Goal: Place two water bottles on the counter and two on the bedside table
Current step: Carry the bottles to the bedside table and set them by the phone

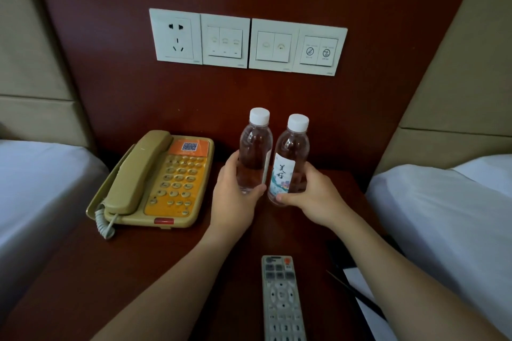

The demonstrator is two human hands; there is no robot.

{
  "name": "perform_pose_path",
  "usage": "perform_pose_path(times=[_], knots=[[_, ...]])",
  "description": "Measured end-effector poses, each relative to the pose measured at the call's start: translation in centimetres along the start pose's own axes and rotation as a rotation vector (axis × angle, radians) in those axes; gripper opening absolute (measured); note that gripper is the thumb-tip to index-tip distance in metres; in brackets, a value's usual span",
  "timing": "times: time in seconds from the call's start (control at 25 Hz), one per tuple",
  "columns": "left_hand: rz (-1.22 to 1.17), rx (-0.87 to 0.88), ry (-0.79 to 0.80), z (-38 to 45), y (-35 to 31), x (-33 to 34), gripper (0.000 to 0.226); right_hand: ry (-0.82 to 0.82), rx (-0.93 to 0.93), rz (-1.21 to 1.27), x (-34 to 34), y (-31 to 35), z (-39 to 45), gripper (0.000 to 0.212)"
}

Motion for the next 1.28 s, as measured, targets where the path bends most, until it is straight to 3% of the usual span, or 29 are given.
perform_pose_path(times=[0.28, 0.44, 0.52, 0.64, 0.84, 1.0, 1.28], knots=[[-0.037, 0.024, 0.049, 3.1, 1.0, 1.4, 0.076, -0.015, -0.037, 0.034, 0.2, -1.4, 4.7, 0.056], [0.026, 0.024, 0.013, 3.7, 1.1, 1.4, 0.080, -0.024, -0.052, 0.062, 0.4, -1.8, 4.6, 0.064], [0.095, 0.000, -0.039, 3.9, 1.2, 1.0, 0.074, -0.040, -0.060, 0.029, 0.5, -1.8, 4.6, 0.069], [0.016, -0.055, -0.014, 3.9, 1.6, 1.0, 0.060, -0.022, -0.048, 0.010, 0.3, -1.7, 5.0, 0.062], [0.348, -0.008, 0.121, 5.0, 2.0, 1.7, 0.069, 0.049, -0.045, 0.037, 1.0, -2.0, 5.6, 0.070], [0.294, -0.010, 0.154, 6.0, 2.5, 1.3, 0.057, 0.084, -0.045, 0.040, 1.3, -2.6, 6.6, 0.076], [0.231, -0.075, 0.137, 6.7, 3.2, 1.4, 0.061, 0.120, -0.039, 0.092, 1.4, -3.1, 7.2, 0.071]])
Point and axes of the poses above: each hand's wrist, its own z-axis towards the middle knuckle, its own x-axis out of the palm, y = z × x, the point moved 4 cm from there along z, towards the middle knuckle, and after that the axes turned 2 degrees about x, right-handed, at the moved point
